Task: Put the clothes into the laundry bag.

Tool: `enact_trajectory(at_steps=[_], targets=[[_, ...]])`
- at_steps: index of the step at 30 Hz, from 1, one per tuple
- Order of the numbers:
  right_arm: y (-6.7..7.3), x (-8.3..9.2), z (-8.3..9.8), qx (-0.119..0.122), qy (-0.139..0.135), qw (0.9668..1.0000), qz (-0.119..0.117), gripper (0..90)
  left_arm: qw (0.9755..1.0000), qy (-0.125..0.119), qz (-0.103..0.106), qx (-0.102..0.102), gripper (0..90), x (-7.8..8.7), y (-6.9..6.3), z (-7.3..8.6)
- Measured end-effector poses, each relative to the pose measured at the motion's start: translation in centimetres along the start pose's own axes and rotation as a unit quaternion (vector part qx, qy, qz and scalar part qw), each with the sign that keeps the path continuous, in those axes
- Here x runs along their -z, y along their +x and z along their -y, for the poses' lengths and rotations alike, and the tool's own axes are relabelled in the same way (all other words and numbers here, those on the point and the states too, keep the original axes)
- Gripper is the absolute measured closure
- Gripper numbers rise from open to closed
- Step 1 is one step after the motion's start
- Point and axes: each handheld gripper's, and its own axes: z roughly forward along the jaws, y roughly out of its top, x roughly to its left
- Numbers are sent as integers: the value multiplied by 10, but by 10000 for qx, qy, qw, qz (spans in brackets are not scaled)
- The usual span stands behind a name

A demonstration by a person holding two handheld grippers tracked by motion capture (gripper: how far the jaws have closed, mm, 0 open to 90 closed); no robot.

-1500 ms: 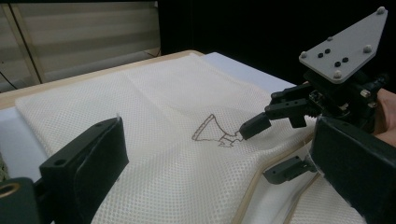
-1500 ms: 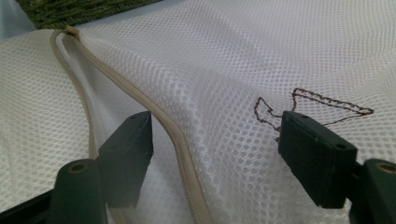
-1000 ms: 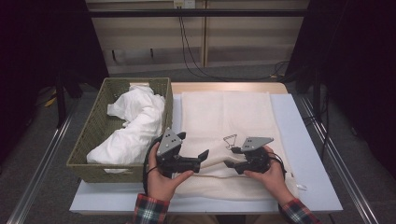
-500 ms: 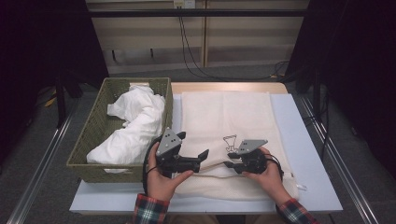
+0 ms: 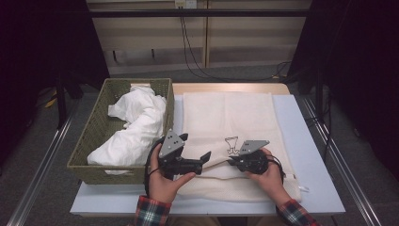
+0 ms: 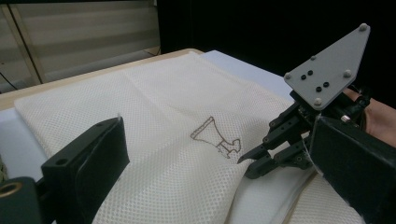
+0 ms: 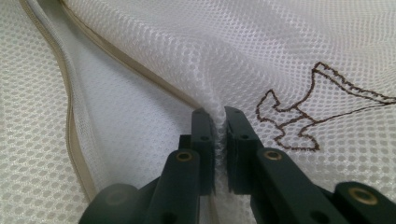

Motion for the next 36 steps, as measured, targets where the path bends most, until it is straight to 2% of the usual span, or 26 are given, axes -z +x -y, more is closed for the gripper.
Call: enact_trajectory(at_steps=[6, 9, 10, 11, 16, 25, 36], targets=[[0, 0, -1, -50, 12, 10000, 31, 862, 10000, 12, -35, -13, 43, 1, 0, -1], [-1, 0, -1, -84, 0, 10000, 25, 868, 10000, 7, -14, -4, 43, 1, 0, -1], [0, 0, -1, -105, -11, 9999, 70, 869, 10000, -29, 60, 28, 44, 0, 0, 0], [-1, 0, -1, -97, -20, 9999, 55, 869, 10000, -5, -7, 18, 44, 0, 0, 0], [-3, 1, -3, -247, -105, 9996, 8, 871, 10000, 12, -10, 66, 44, -1, 0, 1], [-9, 10, -17, -277, -247, 9993, -21, 871, 10000, 26, 39, 80, 44, -2, 1, 2], [-18, 15, -33, -301, -334, 9988, -169, 871, 10000, 36, -42, 65, 43, -1, 2, 1]])
